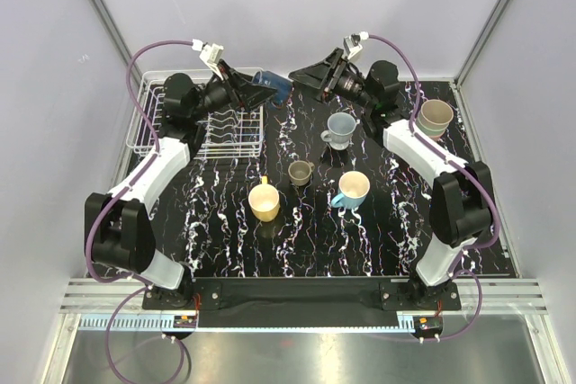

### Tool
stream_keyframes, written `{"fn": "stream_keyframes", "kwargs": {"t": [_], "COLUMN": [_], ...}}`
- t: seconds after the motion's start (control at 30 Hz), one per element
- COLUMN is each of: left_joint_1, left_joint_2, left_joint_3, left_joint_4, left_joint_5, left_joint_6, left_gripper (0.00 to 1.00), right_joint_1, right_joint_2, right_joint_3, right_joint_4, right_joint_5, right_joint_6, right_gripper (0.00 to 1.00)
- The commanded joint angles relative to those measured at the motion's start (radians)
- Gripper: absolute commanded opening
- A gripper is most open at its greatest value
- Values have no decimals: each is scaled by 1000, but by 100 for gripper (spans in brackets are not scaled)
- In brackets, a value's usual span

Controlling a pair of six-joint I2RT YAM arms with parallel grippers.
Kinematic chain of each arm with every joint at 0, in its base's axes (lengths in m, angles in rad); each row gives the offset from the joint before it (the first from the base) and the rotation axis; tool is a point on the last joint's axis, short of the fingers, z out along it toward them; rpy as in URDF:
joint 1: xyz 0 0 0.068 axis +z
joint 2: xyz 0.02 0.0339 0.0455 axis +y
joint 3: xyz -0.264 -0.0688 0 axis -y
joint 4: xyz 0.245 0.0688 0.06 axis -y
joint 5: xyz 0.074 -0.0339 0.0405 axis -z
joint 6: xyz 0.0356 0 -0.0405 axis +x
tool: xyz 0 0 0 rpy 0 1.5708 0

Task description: Unload the cups from the dish rack

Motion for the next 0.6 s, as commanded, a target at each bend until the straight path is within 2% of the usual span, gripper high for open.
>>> {"fn": "stream_keyframes", "kwargs": {"t": [0.0,0.43,0.5,0.57], "left_joint_1": [-7,-28,-30,-31], "left_joint_2": [-49,-23,-25,-26], "left_joint_3": [1,-25,-33,-39], "left_joint_4": [153,245,247,243], "left_joint_5": [-9,-9,-9,-3], "left_joint_6": [-65,-123,-123,-123], "left_gripper": [0,0,0,0], "right_joint_1": [3,21,31,37], "right_joint_2": [-4,10,13,21], "right_joint_3": [-12,-37,-35,-37], "right_joint_4": [191,242,262,291], "right_joint_5": [-56,-87,-92,-96], "right_joint_6": [96,147,156,173], "right_gripper": [64,61,57,48]}}
